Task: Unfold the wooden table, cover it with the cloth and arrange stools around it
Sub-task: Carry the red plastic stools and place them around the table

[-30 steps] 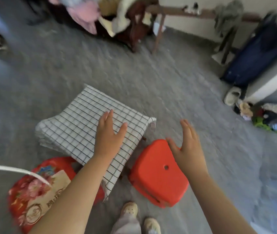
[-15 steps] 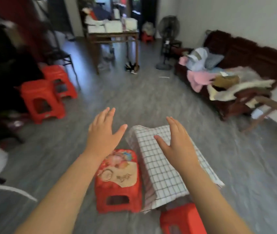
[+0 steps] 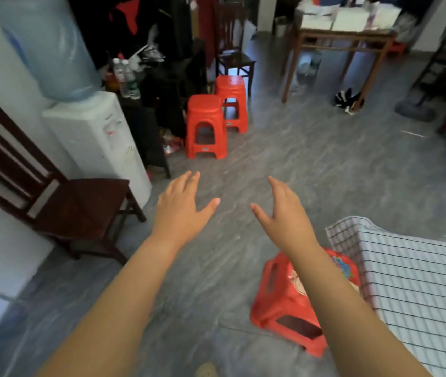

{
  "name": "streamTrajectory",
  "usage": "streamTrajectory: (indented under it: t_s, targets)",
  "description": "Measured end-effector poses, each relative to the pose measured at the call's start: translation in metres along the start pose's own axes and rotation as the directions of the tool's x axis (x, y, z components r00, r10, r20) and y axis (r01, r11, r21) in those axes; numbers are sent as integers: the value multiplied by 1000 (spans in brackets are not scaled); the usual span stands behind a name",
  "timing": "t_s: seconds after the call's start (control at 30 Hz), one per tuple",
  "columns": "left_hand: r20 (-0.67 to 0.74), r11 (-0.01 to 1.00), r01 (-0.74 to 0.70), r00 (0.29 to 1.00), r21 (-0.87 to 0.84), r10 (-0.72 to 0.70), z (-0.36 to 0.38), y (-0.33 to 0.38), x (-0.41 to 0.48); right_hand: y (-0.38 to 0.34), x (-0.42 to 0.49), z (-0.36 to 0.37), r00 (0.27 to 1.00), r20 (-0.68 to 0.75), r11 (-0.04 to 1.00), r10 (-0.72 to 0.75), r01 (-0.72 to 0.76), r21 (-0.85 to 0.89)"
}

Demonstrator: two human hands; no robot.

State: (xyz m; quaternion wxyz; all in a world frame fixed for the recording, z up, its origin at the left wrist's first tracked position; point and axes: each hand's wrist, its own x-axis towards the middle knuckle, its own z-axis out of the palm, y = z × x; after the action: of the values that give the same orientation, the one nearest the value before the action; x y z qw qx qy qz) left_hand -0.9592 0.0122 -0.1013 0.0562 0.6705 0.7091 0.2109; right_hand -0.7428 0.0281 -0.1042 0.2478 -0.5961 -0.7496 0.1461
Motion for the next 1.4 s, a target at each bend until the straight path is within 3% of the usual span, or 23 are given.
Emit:
streamTrajectory:
  t_s: [0.43,0.67,1.07,1.4]
  targets:
    - [60,998,64,996,5,-65,31,-86,147,-17,170,82,995,104,1000,-2,5,-28]
    - [104,990,111,987,89,-120,63,-117,301,8,334,122,988,153,1000,24,-26,15]
    - [119,968,248,961,31,-250,111,-199,530,24,595,195,969,245,999,32,-32,-5]
    - [266,948,315,918,-43,-293,158,-300,747,23,790,276,947,279,987,162,-159,-34]
